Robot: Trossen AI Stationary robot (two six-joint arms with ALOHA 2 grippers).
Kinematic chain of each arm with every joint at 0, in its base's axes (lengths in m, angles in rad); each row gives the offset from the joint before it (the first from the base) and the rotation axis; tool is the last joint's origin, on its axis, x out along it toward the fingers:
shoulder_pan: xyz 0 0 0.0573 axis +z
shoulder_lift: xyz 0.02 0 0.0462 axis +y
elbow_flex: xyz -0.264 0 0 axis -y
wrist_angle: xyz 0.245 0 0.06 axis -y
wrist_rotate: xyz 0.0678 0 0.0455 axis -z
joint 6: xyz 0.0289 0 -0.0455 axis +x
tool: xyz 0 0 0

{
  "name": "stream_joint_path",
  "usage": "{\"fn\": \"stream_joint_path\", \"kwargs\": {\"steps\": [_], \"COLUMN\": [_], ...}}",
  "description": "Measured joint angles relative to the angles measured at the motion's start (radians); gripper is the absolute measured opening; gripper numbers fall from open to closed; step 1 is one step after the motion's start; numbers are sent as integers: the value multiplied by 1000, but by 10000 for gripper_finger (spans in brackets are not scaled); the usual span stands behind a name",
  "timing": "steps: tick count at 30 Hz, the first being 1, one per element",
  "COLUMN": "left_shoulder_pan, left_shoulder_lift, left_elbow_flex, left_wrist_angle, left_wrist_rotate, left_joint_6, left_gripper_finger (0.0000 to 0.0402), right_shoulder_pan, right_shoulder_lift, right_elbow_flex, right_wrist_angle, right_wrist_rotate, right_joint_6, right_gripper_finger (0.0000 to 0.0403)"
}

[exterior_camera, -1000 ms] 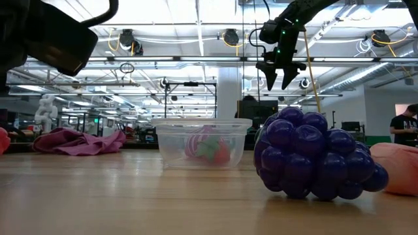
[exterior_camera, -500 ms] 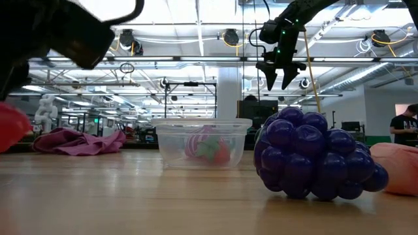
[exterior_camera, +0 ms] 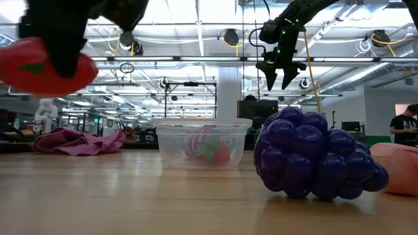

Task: Pick and placing Produce into tupperware
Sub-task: Put the dragon fruit into the transparent bin

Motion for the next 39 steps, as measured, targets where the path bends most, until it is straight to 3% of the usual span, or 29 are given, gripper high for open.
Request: {"fn": "stream_joint_path", "kwargs": {"steps": [8, 18, 23, 39], "left_shoulder_pan": [131, 337, 419, 471], "left_shoulder_lift": [-27, -28, -28, 13], "left_elbow_flex": [62, 67, 67, 67], "left_wrist_angle": [-32, -15, 92, 329], "left_wrist_rotate": [-97, -100, -100, -95], "left_joint_6": [253, 527, 636, 837], "left_gripper_finger": [244, 244, 244, 243], "right_shoulder_pan": [0, -1, -1, -2], "right_shoulder_lift": [0, 0, 0, 0], "right_elbow_flex": [0, 0, 0, 0], "right_wrist_angle": [2, 3, 8, 42], "right_wrist_rotate": [0, 3, 6, 6], "right_joint_6": [-8, -50, -60, -82], "right_gripper_finger": [293, 293, 293, 293]}}
